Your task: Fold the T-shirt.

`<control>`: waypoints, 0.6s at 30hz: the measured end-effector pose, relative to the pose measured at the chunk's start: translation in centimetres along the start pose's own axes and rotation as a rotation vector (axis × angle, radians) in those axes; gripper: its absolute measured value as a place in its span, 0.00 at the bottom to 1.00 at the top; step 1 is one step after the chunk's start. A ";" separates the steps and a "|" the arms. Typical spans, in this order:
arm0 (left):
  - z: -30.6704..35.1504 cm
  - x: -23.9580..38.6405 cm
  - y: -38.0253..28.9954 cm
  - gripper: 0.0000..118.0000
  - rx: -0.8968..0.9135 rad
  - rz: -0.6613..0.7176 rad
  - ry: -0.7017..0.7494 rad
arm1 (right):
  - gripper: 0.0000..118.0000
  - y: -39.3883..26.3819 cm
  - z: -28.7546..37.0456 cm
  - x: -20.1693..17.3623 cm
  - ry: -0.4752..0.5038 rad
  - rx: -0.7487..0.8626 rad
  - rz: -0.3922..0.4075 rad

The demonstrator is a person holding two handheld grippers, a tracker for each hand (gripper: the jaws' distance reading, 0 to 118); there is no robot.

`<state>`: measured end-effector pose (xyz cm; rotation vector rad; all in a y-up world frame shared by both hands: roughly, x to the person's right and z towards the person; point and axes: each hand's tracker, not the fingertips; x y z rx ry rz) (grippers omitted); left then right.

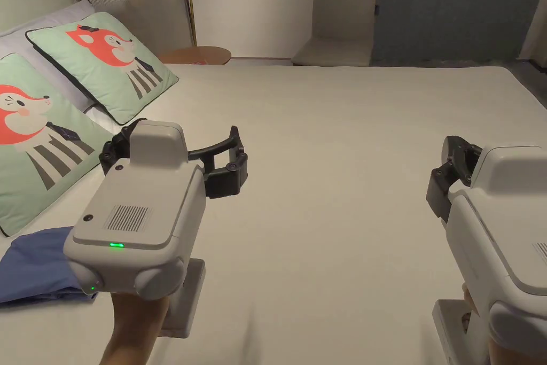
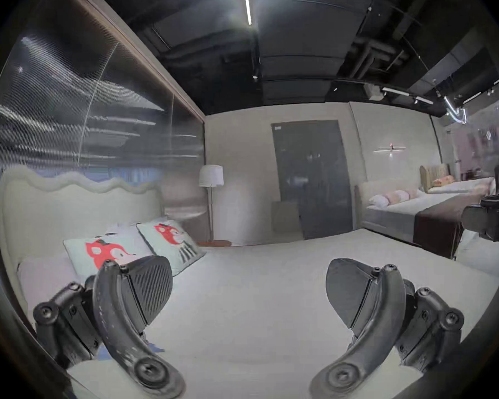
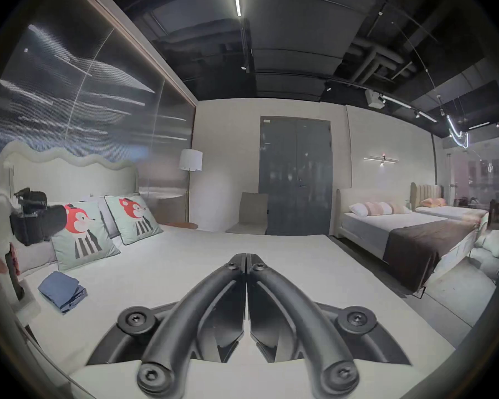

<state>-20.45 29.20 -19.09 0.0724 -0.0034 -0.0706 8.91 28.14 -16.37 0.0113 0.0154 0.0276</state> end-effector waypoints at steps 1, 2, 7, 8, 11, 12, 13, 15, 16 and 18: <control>0.1 0.4 -0.3 0.73 0.007 0.007 -0.010 | 0.00 0.0 0.1 0.1 -0.007 0.001 0.005; 0.1 0.9 -0.6 0.59 0.018 0.013 -0.021 | 0.00 -0.1 0.2 0.3 -0.011 0.002 0.009; 0.6 2.4 -0.9 0.00 0.025 0.041 -0.047 | 0.00 -0.3 0.7 0.6 -0.053 0.010 0.035; 0.5 2.6 -0.9 0.00 0.024 0.041 -0.047 | 0.00 -0.6 0.6 0.6 -0.060 0.009 0.039; 0.3 2.7 -0.9 0.00 0.010 0.057 -0.074 | 0.00 -0.8 0.6 0.9 -0.070 0.010 0.037; 0.2 2.8 -0.9 0.00 0.010 0.053 -0.072 | 0.00 -0.5 0.8 0.8 -0.071 0.011 0.036; 0.2 3.0 -1.0 0.00 0.015 0.032 -0.069 | 0.00 -0.4 0.9 0.8 -0.074 0.010 0.034; 0.2 3.1 -0.9 0.00 0.014 0.022 -0.066 | 0.00 -0.3 0.9 0.8 -0.077 0.014 0.035; 0.5 3.1 -0.8 0.00 0.013 0.023 -0.069 | 0.00 -0.1 1.0 0.9 -0.080 0.012 0.035; 0.4 3.2 -0.8 0.00 0.013 0.024 -0.067 | 0.00 0.0 1.0 0.9 -0.080 0.014 0.032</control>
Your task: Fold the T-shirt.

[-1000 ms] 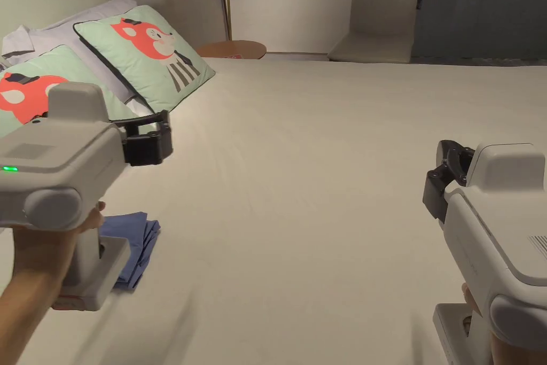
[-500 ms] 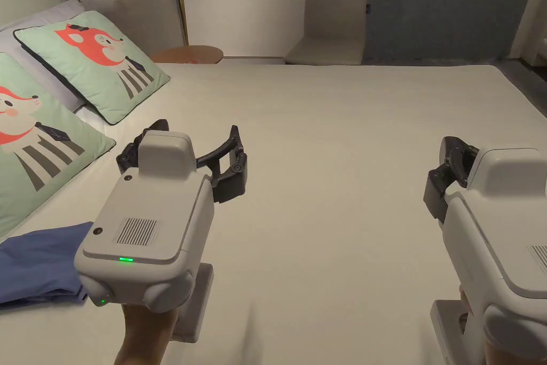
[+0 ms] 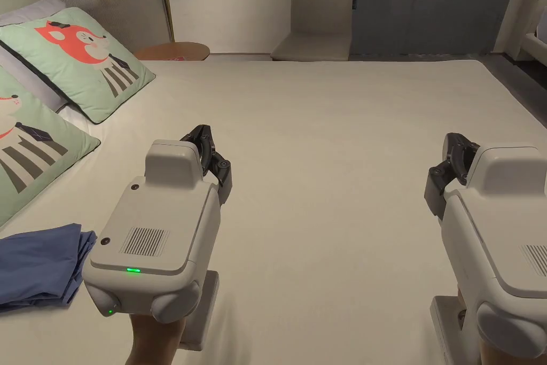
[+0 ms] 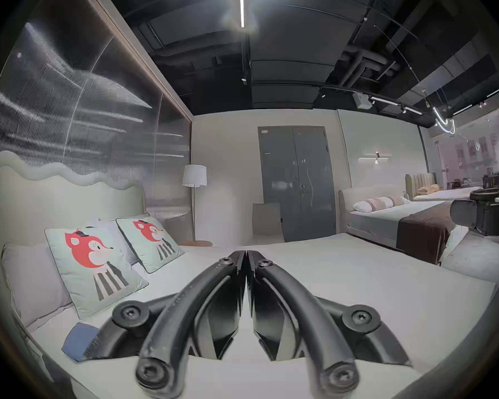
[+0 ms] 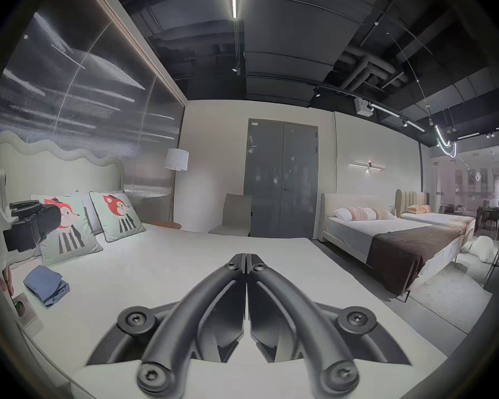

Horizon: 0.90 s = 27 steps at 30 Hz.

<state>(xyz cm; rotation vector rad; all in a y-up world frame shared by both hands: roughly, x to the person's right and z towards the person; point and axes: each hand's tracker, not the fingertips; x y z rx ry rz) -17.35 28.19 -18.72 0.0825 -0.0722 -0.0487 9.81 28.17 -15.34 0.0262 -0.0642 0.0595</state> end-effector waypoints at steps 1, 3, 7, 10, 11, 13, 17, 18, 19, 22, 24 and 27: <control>0.3 0.1 0.0 0.00 0.001 -0.004 0.003 | 0.00 0.1 0.1 0.0 -0.002 0.001 0.002; 0.3 0.1 0.0 0.00 -0.002 -0.010 0.002 | 0.00 0.4 0.1 0.0 -0.004 0.005 0.005; 0.4 0.0 -0.1 0.00 -0.010 -0.004 0.007 | 0.00 0.7 0.2 0.0 -0.003 0.009 0.007; 0.5 -0.2 -0.3 0.00 -0.016 0.006 0.007 | 0.00 0.8 0.2 0.0 -0.004 0.010 0.006; 0.5 -0.3 -0.3 0.00 -0.017 0.009 0.007 | 0.00 0.8 0.1 0.0 -0.005 0.011 0.007; 0.4 -0.4 -0.5 0.00 -0.018 0.008 0.011 | 0.00 0.8 0.2 0.0 -0.006 0.010 0.009; 0.5 -0.5 -0.6 0.00 -0.024 0.007 0.007 | 0.00 0.9 0.2 -0.1 -0.005 0.008 0.011; 0.5 -0.5 -0.7 0.00 -0.025 0.002 0.009 | 0.00 0.9 0.2 0.0 -0.005 0.008 0.013; 0.5 -0.4 -0.7 0.00 -0.027 -0.001 0.008 | 0.00 0.9 0.2 0.0 -0.005 0.008 0.012; 0.6 -0.4 -0.7 0.00 -0.026 0.001 0.006 | 0.00 1.0 0.2 0.0 -0.003 0.007 0.011; 0.6 -0.5 -0.6 0.00 -0.023 0.007 0.008 | 0.00 1.0 0.1 0.0 -0.004 0.007 0.015; 0.5 -0.5 -0.7 0.00 -0.025 0.011 0.007 | 0.00 1.0 0.1 0.0 -0.005 0.007 0.014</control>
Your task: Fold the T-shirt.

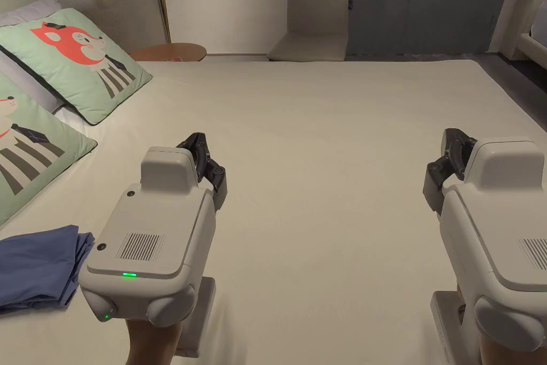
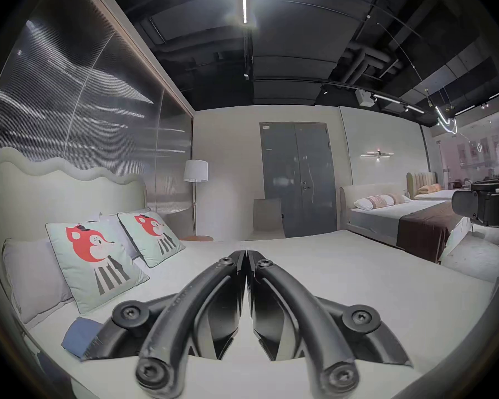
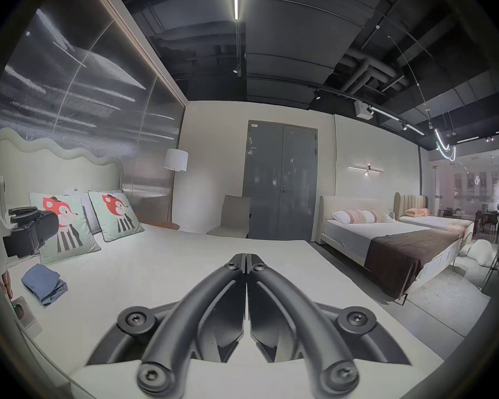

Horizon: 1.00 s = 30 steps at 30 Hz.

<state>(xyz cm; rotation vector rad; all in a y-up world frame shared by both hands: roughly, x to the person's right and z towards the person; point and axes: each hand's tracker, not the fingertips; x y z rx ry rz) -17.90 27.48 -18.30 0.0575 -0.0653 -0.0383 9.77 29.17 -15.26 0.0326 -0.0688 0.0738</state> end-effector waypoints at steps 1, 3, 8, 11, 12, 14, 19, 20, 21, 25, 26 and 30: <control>0.0 0.0 0.0 0.00 -0.001 -0.003 0.000 | 0.00 0.0 0.0 0.0 -0.002 -0.002 0.001; 0.0 0.0 0.0 0.00 -0.003 0.001 -0.002 | 0.00 0.0 0.0 0.0 0.000 -0.001 0.001; 0.0 0.0 0.0 0.00 -0.001 0.001 -0.003 | 0.00 0.1 0.0 0.1 -0.003 0.000 0.005; -0.1 0.0 0.0 0.00 -0.002 0.003 -0.003 | 0.00 0.1 0.0 0.1 -0.004 0.000 0.005; -0.2 0.0 0.0 0.00 -0.004 0.006 -0.004 | 0.00 0.1 -0.1 0.1 -0.005 0.000 0.004; -0.2 0.1 0.0 0.00 -0.005 0.007 -0.006 | 0.00 0.2 -0.1 0.1 -0.005 -0.002 0.008; -0.2 0.1 -0.2 0.00 -0.007 0.004 -0.011 | 0.00 -0.2 -0.4 0.2 -0.005 -0.002 0.008; -0.3 0.1 -0.2 0.00 -0.007 0.005 -0.011 | 0.00 -0.2 -0.3 0.2 -0.003 -0.002 0.006; -0.3 0.1 -0.2 0.00 -0.006 0.006 -0.009 | 0.00 -0.2 -0.3 0.2 -0.005 -0.002 0.005; -0.3 0.2 -0.2 0.00 -0.008 0.003 -0.014 | 0.00 0.0 -0.2 0.2 -0.006 0.000 0.009; -0.3 0.2 -0.2 0.00 -0.009 0.003 -0.013 | 0.00 0.0 -0.2 0.2 -0.007 0.001 0.009; -0.3 0.3 -0.2 0.00 -0.009 0.002 -0.015 | 0.00 0.1 -0.2 0.3 -0.013 0.000 0.007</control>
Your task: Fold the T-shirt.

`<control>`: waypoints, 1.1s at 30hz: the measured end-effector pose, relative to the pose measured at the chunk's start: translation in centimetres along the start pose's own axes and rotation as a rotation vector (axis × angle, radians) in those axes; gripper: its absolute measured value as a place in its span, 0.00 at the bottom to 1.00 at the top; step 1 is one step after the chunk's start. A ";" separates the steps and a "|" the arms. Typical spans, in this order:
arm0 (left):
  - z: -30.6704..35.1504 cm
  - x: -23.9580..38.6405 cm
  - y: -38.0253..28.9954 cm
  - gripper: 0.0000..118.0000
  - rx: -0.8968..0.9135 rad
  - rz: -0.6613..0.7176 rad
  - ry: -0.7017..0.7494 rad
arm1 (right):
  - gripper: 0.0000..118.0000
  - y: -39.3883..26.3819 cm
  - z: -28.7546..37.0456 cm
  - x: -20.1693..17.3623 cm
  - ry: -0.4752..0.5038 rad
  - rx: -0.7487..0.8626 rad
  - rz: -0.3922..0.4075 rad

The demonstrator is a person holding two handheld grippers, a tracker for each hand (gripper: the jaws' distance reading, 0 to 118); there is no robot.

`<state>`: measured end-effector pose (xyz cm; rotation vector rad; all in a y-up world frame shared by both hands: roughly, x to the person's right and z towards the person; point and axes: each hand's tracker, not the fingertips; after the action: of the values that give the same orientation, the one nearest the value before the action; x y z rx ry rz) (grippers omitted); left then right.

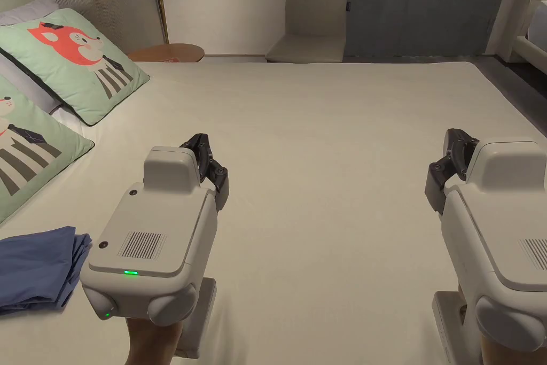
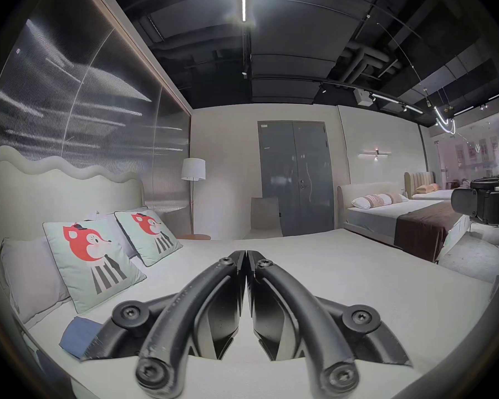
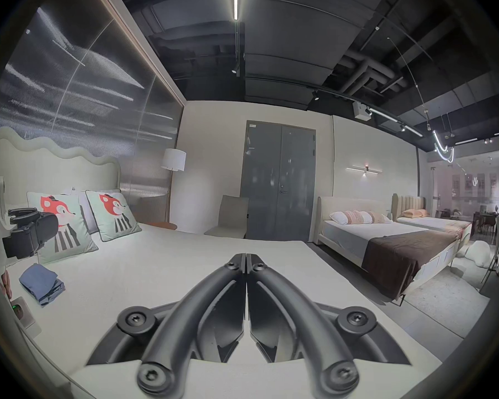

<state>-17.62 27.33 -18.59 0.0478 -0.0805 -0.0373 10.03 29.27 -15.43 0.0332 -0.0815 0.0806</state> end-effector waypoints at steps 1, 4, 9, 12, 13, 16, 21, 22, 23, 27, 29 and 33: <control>0.0 0.0 0.0 0.00 0.001 -0.001 -0.002 | 0.00 0.0 0.0 0.0 0.000 0.001 0.001; 0.0 0.1 0.0 0.06 0.002 -0.008 0.006 | 0.05 0.1 0.1 -0.1 -0.004 -0.006 0.008; 0.0 -0.3 0.3 0.71 -0.011 0.014 -0.006 | 0.75 -0.4 -0.4 0.1 -0.008 -0.023 -0.013; 0.2 -0.4 0.4 0.94 0.001 0.025 0.009 | 0.98 -0.6 -0.4 0.3 -0.016 -0.028 -0.012; 0.5 -0.5 0.4 0.93 0.008 0.032 0.003 | 0.98 -1.1 -0.4 0.3 -0.021 -0.023 -0.011; 0.7 -0.6 0.7 0.94 0.010 0.032 0.013 | 0.99 -1.6 -0.7 0.6 -0.029 -0.024 -0.014; 0.6 -0.6 0.6 0.94 0.015 0.036 0.023 | 0.99 -1.4 -0.6 0.7 -0.030 -0.024 -0.022; 0.6 -0.6 0.6 0.94 0.014 0.037 0.023 | 0.99 -1.4 -0.5 0.7 -0.029 -0.024 -0.021; 0.5 -0.7 0.7 0.94 0.012 0.038 0.020 | 0.99 -1.4 -0.5 0.7 -0.028 -0.024 -0.019; 0.7 -0.6 0.9 0.94 0.009 0.037 0.018 | 0.99 -1.1 -0.3 0.7 -0.024 -0.019 -0.021; 0.5 -0.6 0.7 0.94 0.010 0.032 0.021 | 0.99 -1.0 -0.3 0.6 -0.027 -0.017 -0.021; 0.5 -0.7 0.7 0.94 0.009 0.035 0.017 | 0.99 -0.9 -0.3 0.6 -0.026 -0.014 -0.022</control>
<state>-18.38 28.01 -18.08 0.0557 -0.0644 -0.0020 10.74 28.42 -15.68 0.0210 -0.1079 0.0572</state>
